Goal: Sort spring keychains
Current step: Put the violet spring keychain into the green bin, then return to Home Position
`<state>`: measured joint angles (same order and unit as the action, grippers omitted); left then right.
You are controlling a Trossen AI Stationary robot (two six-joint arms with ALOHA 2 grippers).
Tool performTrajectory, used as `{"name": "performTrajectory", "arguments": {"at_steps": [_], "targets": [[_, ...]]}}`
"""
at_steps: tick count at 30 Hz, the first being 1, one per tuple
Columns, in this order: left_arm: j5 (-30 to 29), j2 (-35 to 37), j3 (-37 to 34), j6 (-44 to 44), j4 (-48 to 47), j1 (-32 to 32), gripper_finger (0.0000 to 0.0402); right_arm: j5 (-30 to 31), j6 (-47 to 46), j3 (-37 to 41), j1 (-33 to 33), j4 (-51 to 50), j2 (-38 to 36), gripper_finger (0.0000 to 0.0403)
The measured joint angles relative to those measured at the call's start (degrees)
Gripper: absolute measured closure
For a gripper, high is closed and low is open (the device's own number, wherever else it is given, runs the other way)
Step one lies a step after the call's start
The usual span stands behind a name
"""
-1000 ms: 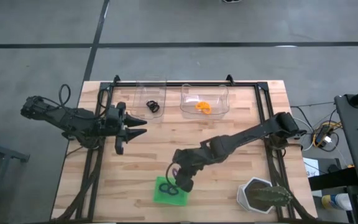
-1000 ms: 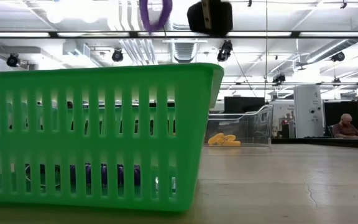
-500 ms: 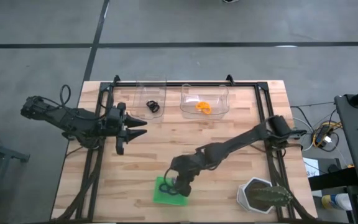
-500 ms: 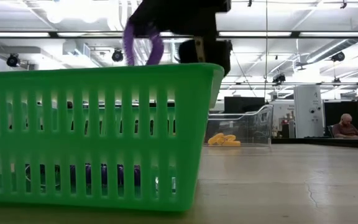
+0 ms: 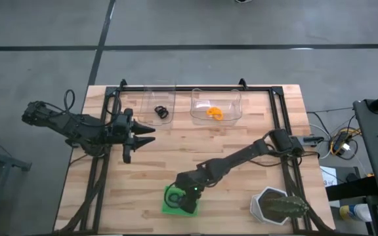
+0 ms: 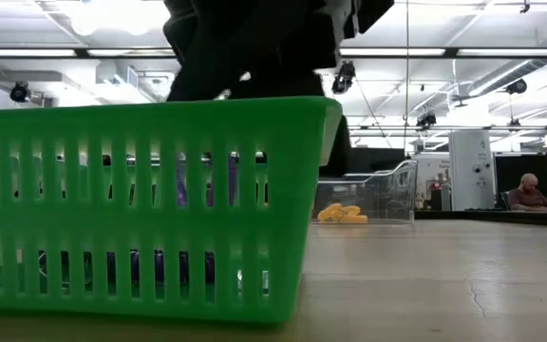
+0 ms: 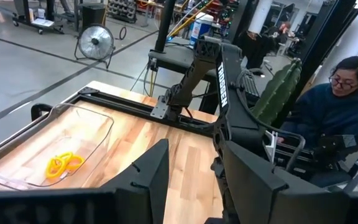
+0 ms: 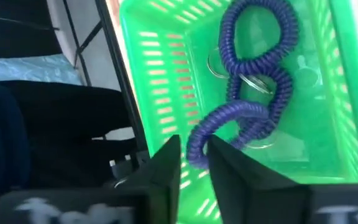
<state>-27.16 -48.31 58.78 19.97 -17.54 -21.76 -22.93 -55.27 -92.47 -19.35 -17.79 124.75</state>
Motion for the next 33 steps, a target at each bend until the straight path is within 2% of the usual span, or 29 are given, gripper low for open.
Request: {"name": "performTrajectory", "arguments": {"at_steps": [7,13,17,26,29,33], "targets": [[0.0,0.0,0.0,-0.1,-0.2,0.0,0.0257,-1.8,-0.1,0.0,1.0,-0.5,-2.4,0.0257],[-0.1,0.2,0.0,-0.5,-1.0,0.0,0.0257,-2.8,2.9,0.0,2.7,-3.8,-5.9,0.0237],[-1.5,0.8,0.0,-0.5,-2.1,0.0,0.0257,-0.3,6.5,0.0,4.8,-8.1,-9.8,0.0258],[-1.5,2.4,1.0,-2.1,-2.0,0.0,0.0272,9.6,16.5,-0.1,10.5,-10.3,-20.9,0.0356],[-1.5,2.5,1.0,-3.4,-2.0,0.0,0.0289,14.4,19.5,0.0,11.9,-10.4,-24.1,0.0387],[-1.3,2.1,1.0,-2.6,-1.9,0.0,0.034,20.1,22.3,0.0,13.1,-9.9,-27.6,0.0394]]}}
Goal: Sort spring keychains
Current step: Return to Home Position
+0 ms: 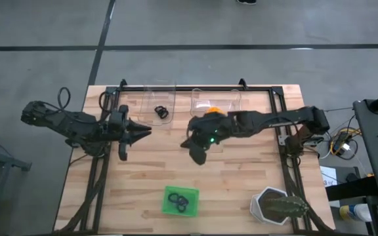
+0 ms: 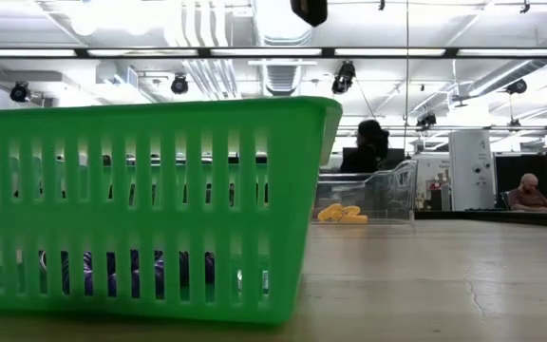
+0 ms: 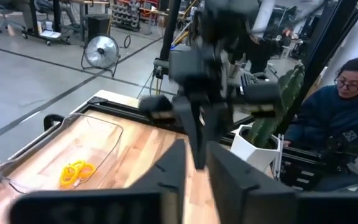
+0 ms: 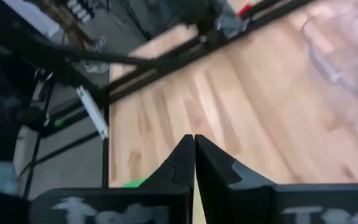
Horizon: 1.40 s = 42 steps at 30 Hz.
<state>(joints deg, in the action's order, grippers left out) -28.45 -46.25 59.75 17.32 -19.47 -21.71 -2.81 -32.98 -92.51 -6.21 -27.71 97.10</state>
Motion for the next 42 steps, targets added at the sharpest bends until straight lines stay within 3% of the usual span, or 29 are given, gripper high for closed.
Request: {"name": "performTrajectory", "arguments": {"at_steps": [4,16,32,42], "targets": [[0.2,-0.5,0.0,0.4,0.4,0.2,0.0394,1.6,1.8,0.0,0.7,1.1,-1.4,0.0394],[0.8,-6.2,0.0,2.1,3.5,3.1,0.0401,7.3,9.8,0.0,0.7,9.8,-1.9,0.0394],[4.3,-13.6,-0.1,4.9,10.1,4.8,0.0401,6.9,11.2,0.0,0.7,11.5,-2.1,0.0394],[5.3,-14.3,-0.1,5.4,11.6,7.5,0.0401,6.2,11.2,0.0,0.8,11.8,-2.1,0.0394]]}}
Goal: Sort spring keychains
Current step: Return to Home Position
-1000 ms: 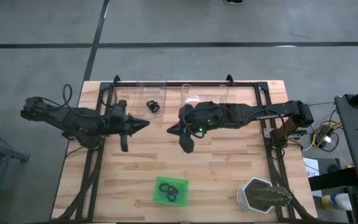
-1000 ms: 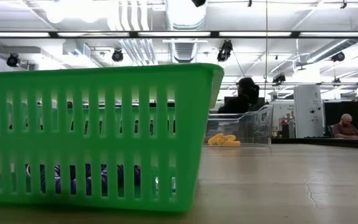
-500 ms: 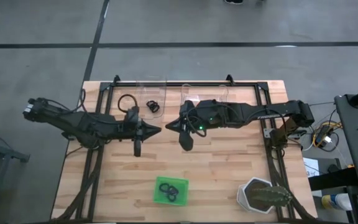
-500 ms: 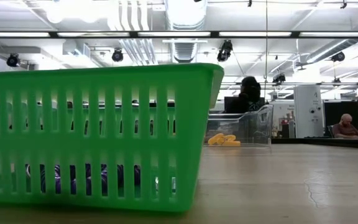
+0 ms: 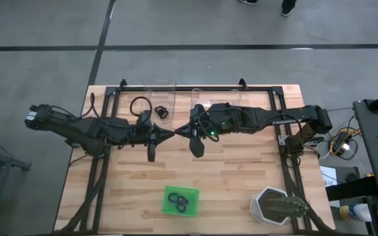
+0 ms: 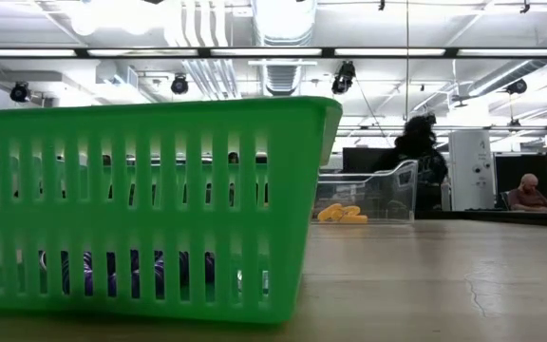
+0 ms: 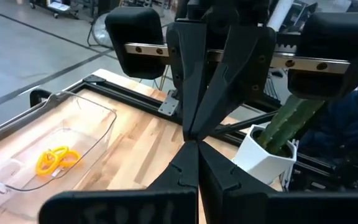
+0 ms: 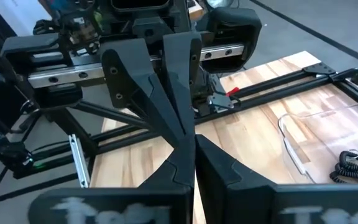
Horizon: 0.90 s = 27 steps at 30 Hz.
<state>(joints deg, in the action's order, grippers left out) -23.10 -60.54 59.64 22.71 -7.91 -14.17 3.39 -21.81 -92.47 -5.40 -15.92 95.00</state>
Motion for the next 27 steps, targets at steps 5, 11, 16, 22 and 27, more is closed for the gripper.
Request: {"name": "performTrajectory", "arguments": {"at_steps": [5,11,16,22,27], "targets": [[0.2,2.0,0.0,-0.2,-3.4,0.6,0.0401,1.4,0.8,0.0,0.0,-1.2,-0.5,0.0394],[0.2,8.9,-1.1,-0.2,-6.8,1.0,0.0401,5.3,4.5,0.3,0.1,-9.0,-5.4,0.0394],[-0.3,17.1,-4.6,-0.4,-7.0,1.2,0.0401,7.2,6.8,2.1,0.1,-15.1,-9.5,0.0394],[-4.9,26.6,-6.6,-4.5,-11.1,1.2,0.0401,14.4,9.7,3.7,0.1,-23.8,-16.2,0.0394],[-4.9,32.9,-6.6,-7.6,-19.2,1.2,0.0402,16.8,8.1,5.0,0.0,-34.3,-22.2,0.0394]]}}
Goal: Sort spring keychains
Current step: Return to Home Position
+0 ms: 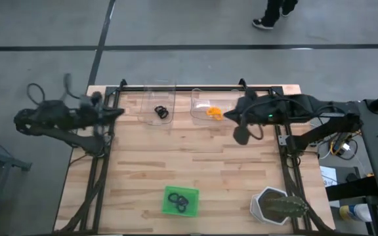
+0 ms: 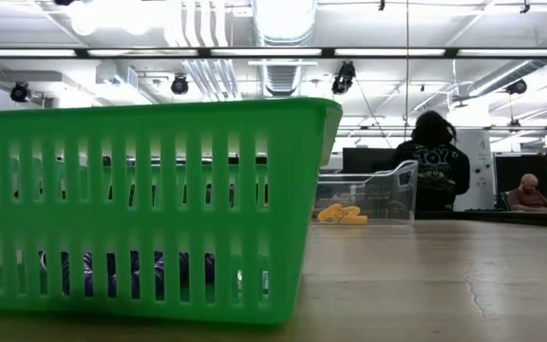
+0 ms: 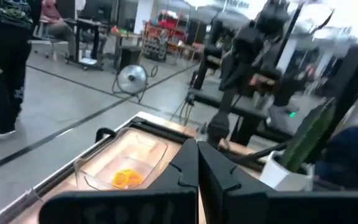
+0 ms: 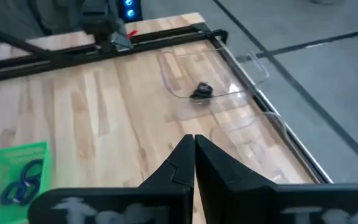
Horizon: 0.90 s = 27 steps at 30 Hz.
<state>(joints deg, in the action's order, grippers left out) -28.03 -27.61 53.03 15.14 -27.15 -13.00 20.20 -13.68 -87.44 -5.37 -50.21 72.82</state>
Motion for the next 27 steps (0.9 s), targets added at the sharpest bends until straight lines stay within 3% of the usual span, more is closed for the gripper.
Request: {"name": "performTrajectory", "arguments": {"at_steps": [5,15,19,27], "targets": [[-3.5,4.2,-1.3,-1.7,-1.0,0.0,0.0402,1.0,2.2,7.7,-0.7,5.2,-6.6,0.0394],[-2.7,9.8,-9.6,-1.8,-1.2,0.0,0.0402,0.0,5.0,31.3,-0.8,26.9,-23.9,0.0394],[-2.8,12.7,-14.1,-1.7,1.8,0.0,0.0402,-3.3,4.5,39.0,-0.6,29.5,-29.8,0.0394],[-2.8,18.4,-22.8,0.5,5.4,0.0,0.0402,-3.7,-0.5,52.0,-0.6,30.1,-41.0,0.0394]]}}
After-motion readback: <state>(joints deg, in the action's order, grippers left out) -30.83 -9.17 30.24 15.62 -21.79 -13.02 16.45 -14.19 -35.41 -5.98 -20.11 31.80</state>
